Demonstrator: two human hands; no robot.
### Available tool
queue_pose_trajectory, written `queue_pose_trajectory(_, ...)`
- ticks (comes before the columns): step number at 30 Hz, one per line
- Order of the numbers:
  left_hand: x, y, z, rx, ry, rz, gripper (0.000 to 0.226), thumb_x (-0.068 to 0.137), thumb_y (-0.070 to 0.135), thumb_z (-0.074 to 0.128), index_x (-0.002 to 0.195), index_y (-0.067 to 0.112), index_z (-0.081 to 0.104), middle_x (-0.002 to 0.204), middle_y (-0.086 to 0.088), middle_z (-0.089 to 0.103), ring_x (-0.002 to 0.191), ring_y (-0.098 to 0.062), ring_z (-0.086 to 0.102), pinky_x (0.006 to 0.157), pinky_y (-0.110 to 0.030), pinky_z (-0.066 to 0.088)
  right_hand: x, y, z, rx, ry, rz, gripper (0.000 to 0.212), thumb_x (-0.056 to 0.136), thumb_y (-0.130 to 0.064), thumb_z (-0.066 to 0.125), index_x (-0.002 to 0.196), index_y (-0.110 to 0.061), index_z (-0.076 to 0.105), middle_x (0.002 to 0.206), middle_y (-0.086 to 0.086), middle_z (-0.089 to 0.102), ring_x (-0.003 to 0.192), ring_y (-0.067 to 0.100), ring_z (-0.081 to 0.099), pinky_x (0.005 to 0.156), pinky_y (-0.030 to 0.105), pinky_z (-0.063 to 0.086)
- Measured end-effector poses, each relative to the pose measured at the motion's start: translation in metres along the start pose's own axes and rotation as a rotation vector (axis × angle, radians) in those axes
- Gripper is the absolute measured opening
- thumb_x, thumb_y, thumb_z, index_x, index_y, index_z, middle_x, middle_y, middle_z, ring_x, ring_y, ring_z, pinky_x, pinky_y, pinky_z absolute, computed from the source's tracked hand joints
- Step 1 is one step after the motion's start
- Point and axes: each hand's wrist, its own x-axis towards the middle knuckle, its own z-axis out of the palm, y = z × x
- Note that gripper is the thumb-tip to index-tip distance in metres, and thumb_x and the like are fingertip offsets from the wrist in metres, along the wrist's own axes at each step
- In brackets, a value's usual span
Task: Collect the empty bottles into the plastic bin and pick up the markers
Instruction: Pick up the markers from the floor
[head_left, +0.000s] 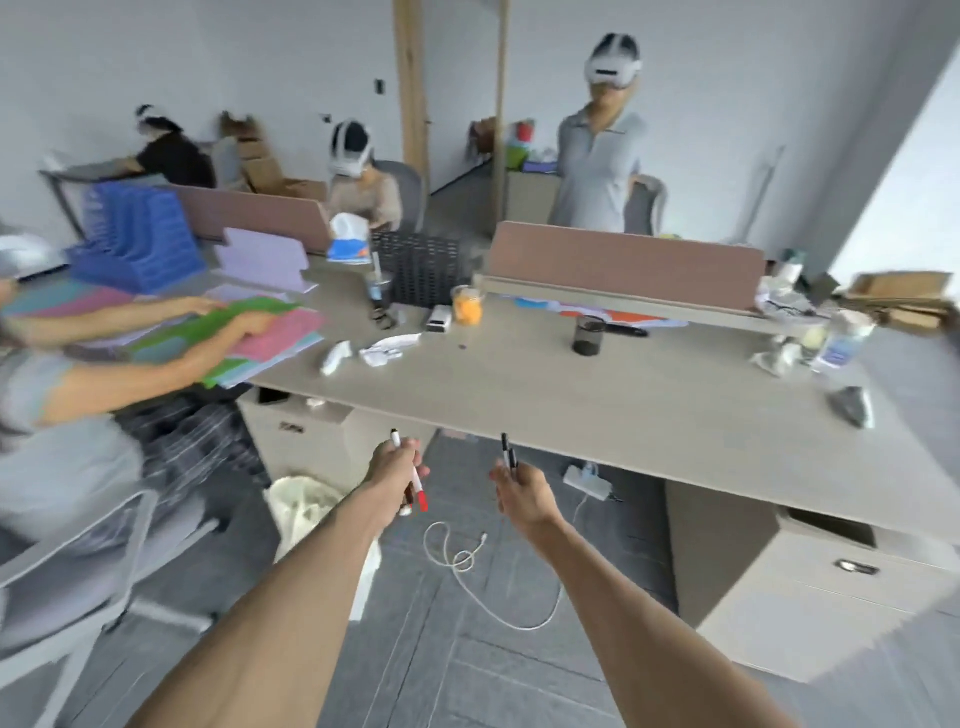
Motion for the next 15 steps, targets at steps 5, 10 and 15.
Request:
queue_pose_trajectory(5, 0.066, 0.021, 0.089, -0.013, -0.159, -0.065, 0.022, 0.103, 0.019, 0.036, 0.085, 0.015, 0.048, 0.067, -0.001, 0.038, 0.044, -0.011, 0.038, 0.045, -0.025, 0.043, 0.07, -0.001, -0.055, -0.025, 0.088, 0.039, 0.032, 0.1, -0.04, 0.047, 0.088, -0.013, 0.062, 0.07, -0.003, 0.053, 0.069, 0.02, 0.048, 0.062, 0.03, 0.034)
queue_pose_trajectory(10, 0.154, 0.04, 0.165, 0.074, -0.269, -0.042, 0.025, 0.103, 0.016, 0.034, 0.082, 0.015, 0.046, 0.065, -0.002, 0.039, 0.025, -0.003, 0.029, 0.033, -0.014, 0.027, 0.174, -0.011, -0.09, 0.014, 0.151, 0.091, 0.032, 0.104, -0.031, 0.042, 0.076, -0.021, 0.052, 0.065, -0.008, 0.048, 0.057, 0.009, 0.041, 0.053, 0.024, 0.03)
queue_pose_trajectory(15, 0.246, 0.06, 0.238, 0.126, -0.354, -0.059, 0.029, 0.102, 0.018, 0.038, 0.074, 0.014, 0.047, 0.063, -0.001, 0.044, 0.025, -0.002, 0.031, 0.038, -0.018, 0.026, 0.256, -0.024, -0.124, 0.012, 0.291, 0.115, 0.03, 0.105, -0.031, 0.041, 0.078, -0.021, 0.051, 0.067, -0.009, 0.05, 0.06, 0.012, 0.048, 0.054, 0.021, 0.034)
